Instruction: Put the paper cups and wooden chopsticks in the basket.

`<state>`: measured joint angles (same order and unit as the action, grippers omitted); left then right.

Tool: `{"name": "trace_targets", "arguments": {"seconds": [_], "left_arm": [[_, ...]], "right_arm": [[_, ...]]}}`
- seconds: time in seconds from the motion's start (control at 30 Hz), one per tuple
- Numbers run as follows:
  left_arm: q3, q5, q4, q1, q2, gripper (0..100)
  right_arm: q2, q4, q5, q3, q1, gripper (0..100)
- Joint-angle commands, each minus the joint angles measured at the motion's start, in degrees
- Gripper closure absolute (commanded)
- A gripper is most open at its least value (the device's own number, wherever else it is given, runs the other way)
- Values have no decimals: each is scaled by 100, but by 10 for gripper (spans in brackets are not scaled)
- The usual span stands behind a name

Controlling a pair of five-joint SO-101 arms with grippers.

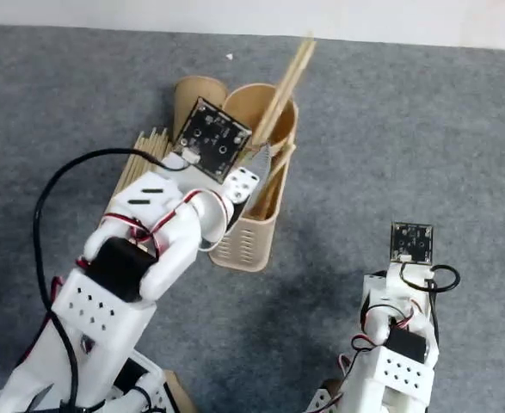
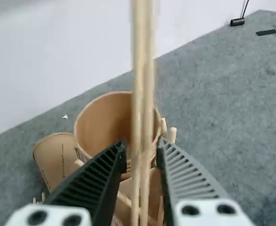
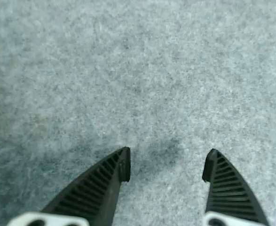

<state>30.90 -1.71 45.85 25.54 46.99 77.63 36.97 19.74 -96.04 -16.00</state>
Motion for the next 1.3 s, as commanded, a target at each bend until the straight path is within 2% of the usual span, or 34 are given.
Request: {"name": "trace_targets", "arguments": {"seconds": [0.0,0.13,0.23,0.3,0.43,0.53,0.67,0.87,1.03,1.27], "left_arm": [[-66,26,53,-40,523,849],[-75,18,70,-215,1112,849],[-189,18,70,-1182,1393,851],[-207,18,70,-2149,1323,850],[-295,9,589,-3512,321,848],[-567,-826,1187,-4022,-989,849],[-1068,-1574,1705,-4374,-2835,853],[-1824,-2382,2163,-4409,-4998,852],[-2492,-2532,2356,-4435,-5982,852],[-2949,-2716,2523,-4497,-6642,853]], "right_arm": [[75,-101,44,-180,57,738],[75,-101,44,-180,57,738],[75,-101,44,-180,57,738],[75,-101,44,-180,57,738],[75,-101,44,-180,57,738],[75,-101,44,-180,66,738],[75,-101,44,-180,66,738],[75,-101,44,-180,66,738],[75,-101,44,-180,66,738],[75,-101,44,-180,66,738]]}}
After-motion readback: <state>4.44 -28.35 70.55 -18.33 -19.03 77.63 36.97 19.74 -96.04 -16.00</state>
